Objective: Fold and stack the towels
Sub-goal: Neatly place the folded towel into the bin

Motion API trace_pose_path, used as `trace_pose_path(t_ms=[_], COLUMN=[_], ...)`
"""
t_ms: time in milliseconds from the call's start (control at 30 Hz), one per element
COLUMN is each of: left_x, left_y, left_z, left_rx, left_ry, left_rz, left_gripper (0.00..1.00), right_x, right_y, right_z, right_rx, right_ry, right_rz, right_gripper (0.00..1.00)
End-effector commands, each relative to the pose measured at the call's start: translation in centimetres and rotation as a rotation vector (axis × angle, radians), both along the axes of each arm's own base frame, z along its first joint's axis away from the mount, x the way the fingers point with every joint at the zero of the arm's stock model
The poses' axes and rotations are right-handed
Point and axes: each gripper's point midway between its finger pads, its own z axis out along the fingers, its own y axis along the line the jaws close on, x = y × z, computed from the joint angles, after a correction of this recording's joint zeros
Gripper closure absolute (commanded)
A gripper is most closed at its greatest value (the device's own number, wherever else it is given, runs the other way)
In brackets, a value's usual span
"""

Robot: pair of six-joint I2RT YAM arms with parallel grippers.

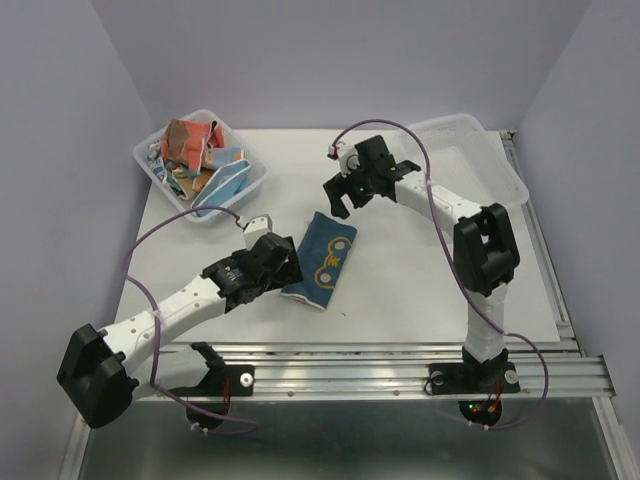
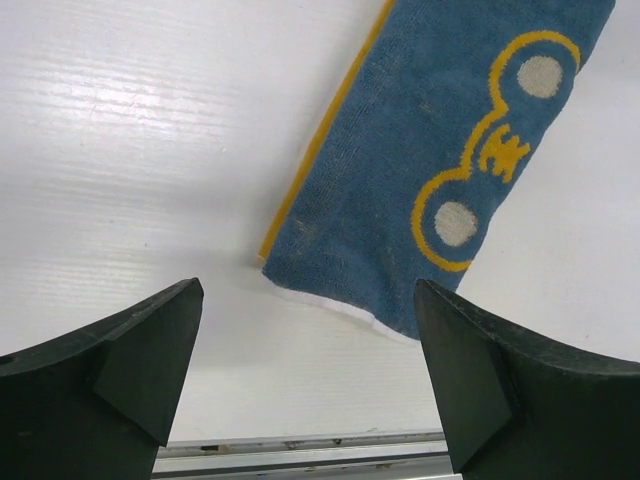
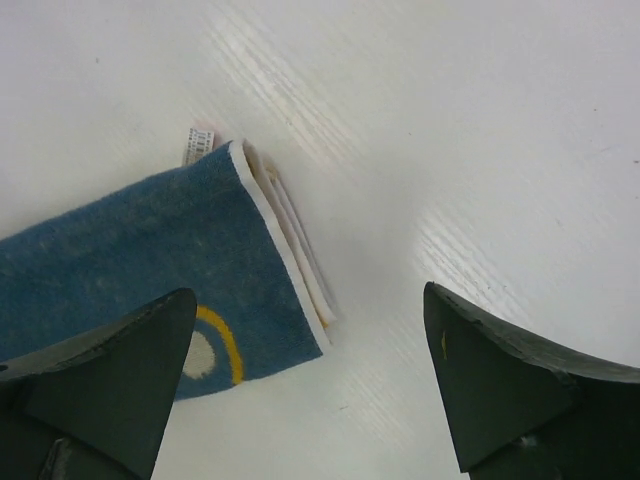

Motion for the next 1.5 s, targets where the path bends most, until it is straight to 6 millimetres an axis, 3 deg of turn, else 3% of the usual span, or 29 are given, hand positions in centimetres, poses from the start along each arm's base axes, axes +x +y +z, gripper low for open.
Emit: trace_pose_path(t_ms=[0,33,367,700,833,967,1100,1133,1333,1400,1433,1467], left_x=[-0.3,-0.3,-0.4,-0.9,-1.0,-1.1,-1.1,-1.1,-1.1,-1.1,-1.2,-1.2], left_y=[0.6,0.6,0.4,0.8,1.1,1.4,1.4,1.4,1.3,1.3,1.2,1.2], left_z=[-0.4,-0.4,-0.9,-1.5,-1.2,-0.9,-0.4,-0.1,0.3,0.4,0.5,0.5], left_rx=[-0.016,-0.019,-0.038,-0.045,-0.052,-0.064,-0.080,-0.088,-0.103,-0.110,-0.112,-0.114], left_ry=[-0.011,-0.013,-0.008,-0.004,-0.019,-0.035,-0.051,-0.059,-0.072,-0.076,-0.078,-0.080], left_rz=[0.030,0.034,0.036,0.037,0.038,0.055,0.052,0.052,0.048,0.046,0.044,0.042], left_gripper=[0.01,0.01,0.01,0.01,0.01,0.01,0.01,0.01,0.01,0.01,0.01,0.01], right_x=[-0.7,-0.5,0.9,-1.4,-3.3,-4.2,-5.2,-5.9,-6.6,-7.1,-6.4,-7.2], right_y=[1.3,1.3,2.4,2.8,2.7,0.9,-0.1,-1.3,-2.8,-4.1,-5.0,-6.4], right_z=[-1.0,-2.4,-5.0,-9.1,-10.2,-11.7,-12.7,-12.7,-10.8,-9.8,-8.8,-8.3], right_rx=[-0.052,-0.070,-0.102,-0.204,-0.265,-0.402,-0.410,-0.431,-0.394,-0.390,-0.388,-0.401], right_ry=[-0.034,-0.006,0.014,0.069,0.073,0.049,0.080,0.077,0.006,-0.028,-0.075,-0.091], right_rz=[0.223,0.224,0.198,0.193,0.212,0.175,0.110,0.089,-0.002,-0.063,-0.153,-0.189], right_gripper=[0.00,0.00,0.04,0.09,0.12,0.27,0.58,0.66,0.81,0.89,0.91,0.96])
